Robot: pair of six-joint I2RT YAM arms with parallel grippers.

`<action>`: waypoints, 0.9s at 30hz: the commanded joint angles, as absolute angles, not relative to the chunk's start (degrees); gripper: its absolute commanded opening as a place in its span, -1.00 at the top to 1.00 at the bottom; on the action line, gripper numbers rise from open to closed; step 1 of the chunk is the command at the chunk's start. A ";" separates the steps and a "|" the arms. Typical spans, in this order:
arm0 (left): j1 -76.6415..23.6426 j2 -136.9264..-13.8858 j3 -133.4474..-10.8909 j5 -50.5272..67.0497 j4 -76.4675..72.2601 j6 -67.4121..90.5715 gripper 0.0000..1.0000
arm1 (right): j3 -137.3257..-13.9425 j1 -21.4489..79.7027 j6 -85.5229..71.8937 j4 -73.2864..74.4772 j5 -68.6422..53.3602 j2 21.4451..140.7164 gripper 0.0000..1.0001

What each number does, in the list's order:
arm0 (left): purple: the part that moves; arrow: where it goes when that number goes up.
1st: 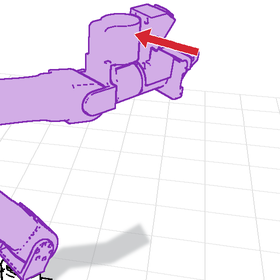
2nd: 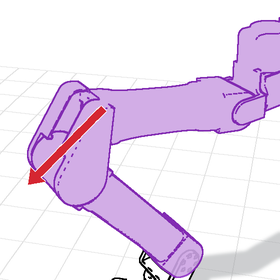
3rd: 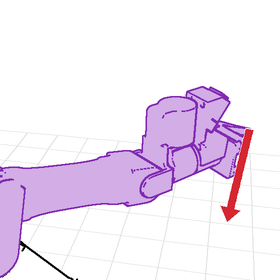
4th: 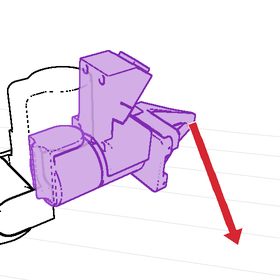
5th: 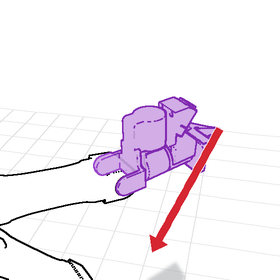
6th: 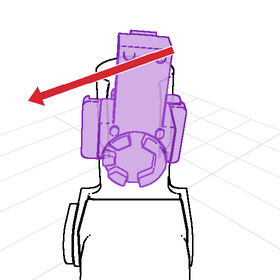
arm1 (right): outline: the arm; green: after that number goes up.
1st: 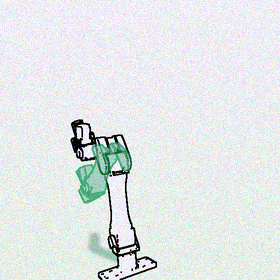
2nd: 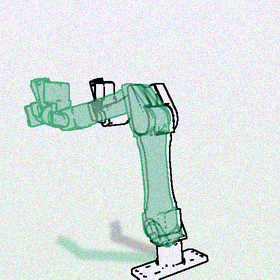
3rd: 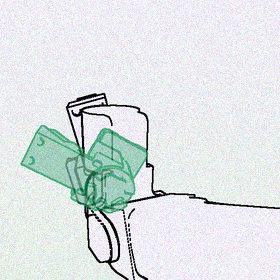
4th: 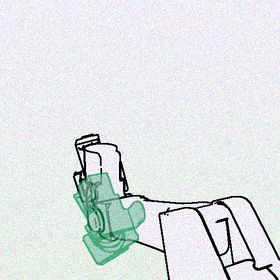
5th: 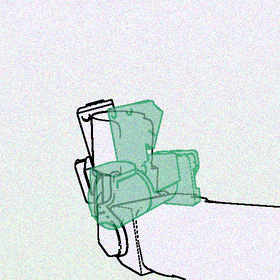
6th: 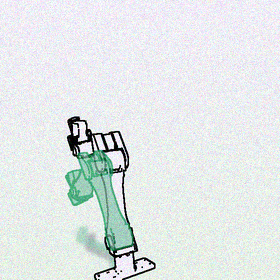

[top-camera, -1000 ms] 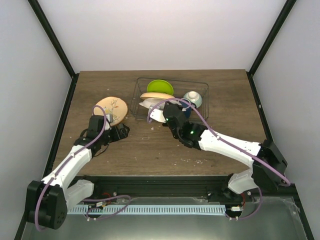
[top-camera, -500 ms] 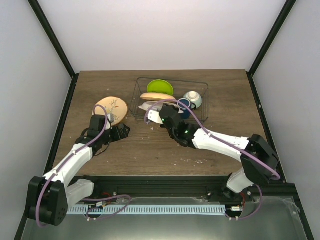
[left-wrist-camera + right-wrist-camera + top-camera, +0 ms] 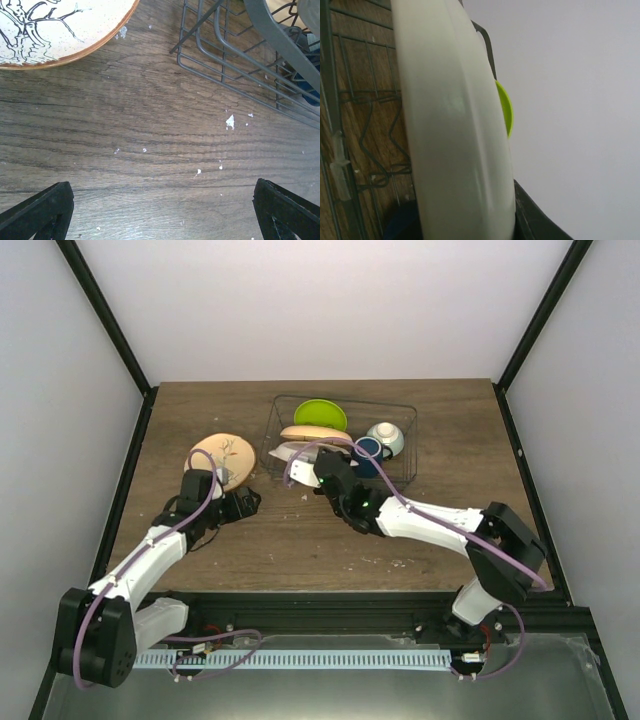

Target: Load the mixed dishes into the dish rack

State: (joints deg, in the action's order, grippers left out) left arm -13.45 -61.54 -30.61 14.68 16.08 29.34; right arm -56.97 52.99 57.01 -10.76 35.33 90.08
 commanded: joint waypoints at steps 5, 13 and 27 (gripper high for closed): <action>-13.57 -62.00 -30.15 15.56 14.71 28.48 -0.99 | -62.47 51.05 52.03 -7.06 33.79 91.56 0.82; -13.50 -62.24 -30.30 15.68 14.73 28.48 -0.99 | -64.31 49.56 49.85 -2.34 31.80 93.69 0.81; -13.49 -62.95 -31.21 16.25 14.83 28.34 -1.00 | -71.97 46.85 47.08 5.62 27.95 97.14 0.06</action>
State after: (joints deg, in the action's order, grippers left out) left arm -13.45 -62.67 -30.61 15.59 15.90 29.32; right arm -68.88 47.35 48.16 5.02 28.16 96.71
